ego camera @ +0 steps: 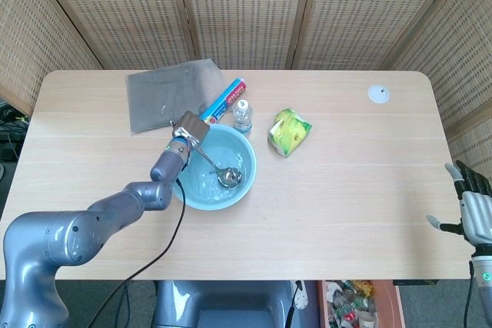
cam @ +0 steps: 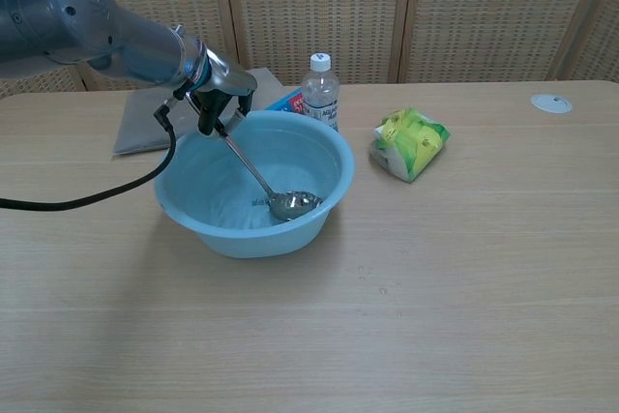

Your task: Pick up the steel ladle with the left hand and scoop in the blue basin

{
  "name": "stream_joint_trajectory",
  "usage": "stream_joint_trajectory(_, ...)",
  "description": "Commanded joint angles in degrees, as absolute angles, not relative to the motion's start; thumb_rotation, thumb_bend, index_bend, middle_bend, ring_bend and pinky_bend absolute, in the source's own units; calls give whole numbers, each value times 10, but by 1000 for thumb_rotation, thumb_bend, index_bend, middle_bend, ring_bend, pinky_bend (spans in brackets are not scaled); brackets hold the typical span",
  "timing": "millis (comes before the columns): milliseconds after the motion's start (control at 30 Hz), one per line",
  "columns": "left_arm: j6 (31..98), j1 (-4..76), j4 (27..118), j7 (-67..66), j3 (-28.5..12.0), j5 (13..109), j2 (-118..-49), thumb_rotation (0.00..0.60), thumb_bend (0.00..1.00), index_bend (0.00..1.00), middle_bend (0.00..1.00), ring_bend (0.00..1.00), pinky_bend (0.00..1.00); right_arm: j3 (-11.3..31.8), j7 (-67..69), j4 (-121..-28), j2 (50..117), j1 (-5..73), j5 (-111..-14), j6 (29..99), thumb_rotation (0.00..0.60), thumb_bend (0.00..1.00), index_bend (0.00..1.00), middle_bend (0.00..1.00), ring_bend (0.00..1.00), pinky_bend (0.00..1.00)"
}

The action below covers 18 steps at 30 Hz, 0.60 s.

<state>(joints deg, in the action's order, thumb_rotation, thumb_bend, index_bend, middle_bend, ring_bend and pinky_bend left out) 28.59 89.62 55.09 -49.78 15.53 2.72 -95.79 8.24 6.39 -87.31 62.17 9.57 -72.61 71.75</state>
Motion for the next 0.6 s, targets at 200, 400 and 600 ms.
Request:
stream_joint_trajectory(200, 282, 878, 597, -438, 110, 74, -908, 600, 584, 854, 992, 973, 987, 82, 64, -871, 622, 95, -725, 718, 600, 0, 0, 0, 0, 0)
stream_joint_trajectory(400, 287, 867, 672, -390, 86, 120, -828, 600, 584, 856, 992, 973, 986, 83, 56, -875, 623, 93, -721, 723, 600, 0, 0, 0, 0, 0)
stream_joint_trajectory(600, 290, 872, 723, -372, 86, 144, -780, 600, 584, 857, 992, 973, 986, 83, 46, -876, 626, 94, -717, 722, 600, 0, 0, 0, 0, 0)
